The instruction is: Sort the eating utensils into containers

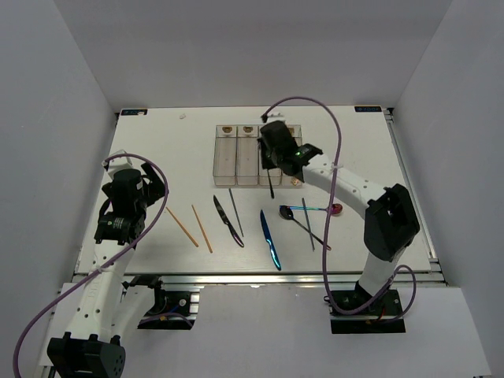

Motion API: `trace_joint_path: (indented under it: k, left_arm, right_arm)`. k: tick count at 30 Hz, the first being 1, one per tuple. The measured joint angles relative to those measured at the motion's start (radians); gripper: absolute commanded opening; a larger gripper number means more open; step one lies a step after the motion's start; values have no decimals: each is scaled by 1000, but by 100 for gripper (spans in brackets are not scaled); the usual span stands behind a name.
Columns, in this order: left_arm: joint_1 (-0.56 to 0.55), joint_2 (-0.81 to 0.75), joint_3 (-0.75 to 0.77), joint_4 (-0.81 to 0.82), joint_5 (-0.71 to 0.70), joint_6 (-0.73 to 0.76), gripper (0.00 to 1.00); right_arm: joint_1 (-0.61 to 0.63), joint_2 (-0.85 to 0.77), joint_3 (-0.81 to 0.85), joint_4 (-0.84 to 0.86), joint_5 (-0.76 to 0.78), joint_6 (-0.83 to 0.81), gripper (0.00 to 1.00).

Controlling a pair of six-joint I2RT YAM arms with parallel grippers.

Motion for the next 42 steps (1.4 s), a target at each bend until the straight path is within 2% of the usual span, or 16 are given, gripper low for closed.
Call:
trace_joint_path:
  k: [6, 12, 18, 24, 26, 31, 33, 35, 36, 39, 42]
  left_arm:
    - [0, 0, 0, 0, 10, 0, 98]
    - [0, 0, 0, 0, 11, 0, 98]
    - [0, 3, 0, 0, 13, 1, 98]
    - [0, 3, 0, 1, 15, 1, 98]
    - [0, 3, 0, 1, 15, 1, 98]
    - [0, 3, 0, 1, 15, 1, 98]
    - [0, 3, 0, 1, 15, 1, 98]
    - [0, 3, 0, 1, 15, 1, 98]
    - [0, 3, 0, 1, 15, 1, 98]
    - [0, 3, 0, 1, 15, 1, 98]
    - [0, 2, 0, 1, 14, 1, 98]
  right_arm:
    - [-198, 134, 171, 15, -27, -100, 0]
    - [-283, 314, 368, 0, -47, -142, 0]
    - [-311, 396, 383, -10, -48, -163, 0]
    - [-323, 405, 329, 14, -52, -164, 0]
    - [-325, 404, 305, 20, -54, -162, 15]
    - [-329, 394, 230, 39, -60, -153, 29]
    - [-329, 387, 214, 39, -59, -151, 32]
    - [-329, 368, 205, 37, -61, -146, 40]
    - [-329, 350, 198, 36, -63, -143, 48]
    - [-329, 261, 159, 35, -71, -138, 57]
    - [-329, 132, 100, 39, -91, -138, 59]
